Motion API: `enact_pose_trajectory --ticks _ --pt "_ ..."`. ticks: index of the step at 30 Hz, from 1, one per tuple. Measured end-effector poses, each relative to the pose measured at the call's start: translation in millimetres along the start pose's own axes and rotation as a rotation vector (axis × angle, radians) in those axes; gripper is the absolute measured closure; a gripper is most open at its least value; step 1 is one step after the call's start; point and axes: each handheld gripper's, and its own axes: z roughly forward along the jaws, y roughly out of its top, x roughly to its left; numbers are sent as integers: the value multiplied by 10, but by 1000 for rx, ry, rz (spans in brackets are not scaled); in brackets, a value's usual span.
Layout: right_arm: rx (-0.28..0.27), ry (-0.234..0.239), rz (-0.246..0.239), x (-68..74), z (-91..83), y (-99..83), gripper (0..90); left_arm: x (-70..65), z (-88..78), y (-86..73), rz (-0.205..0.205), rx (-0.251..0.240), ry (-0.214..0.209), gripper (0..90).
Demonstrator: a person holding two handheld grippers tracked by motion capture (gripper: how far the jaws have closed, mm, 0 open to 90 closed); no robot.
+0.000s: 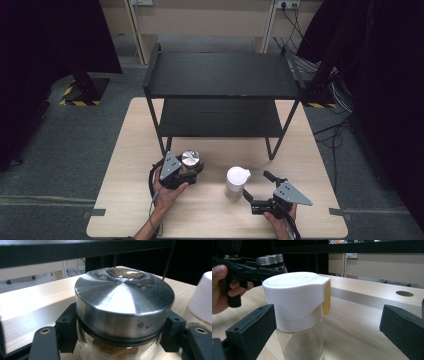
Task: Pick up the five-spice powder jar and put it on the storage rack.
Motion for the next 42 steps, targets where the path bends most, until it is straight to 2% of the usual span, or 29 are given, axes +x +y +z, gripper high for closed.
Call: enact_pose_trajectory --ticks 19,23,31,37,42 --pt "1 -3 3 -4 3 -2 8 1 -156 313 21 -30 -74 307" --pt "1 -2 4 -3 2 -2 8 2 -187 385 27 -29 -88 307" --pt "1 -6 2 -4 1 -2 8 42 -214 510 10 -7 -119 307" --pt "1 -4 2 -3 -1 -2 8 84 -282 716 -2 -3 -157 307" --pt "0 -5 4 -5 -2 -4 9 119 -328 971 0 -1 -180 307"
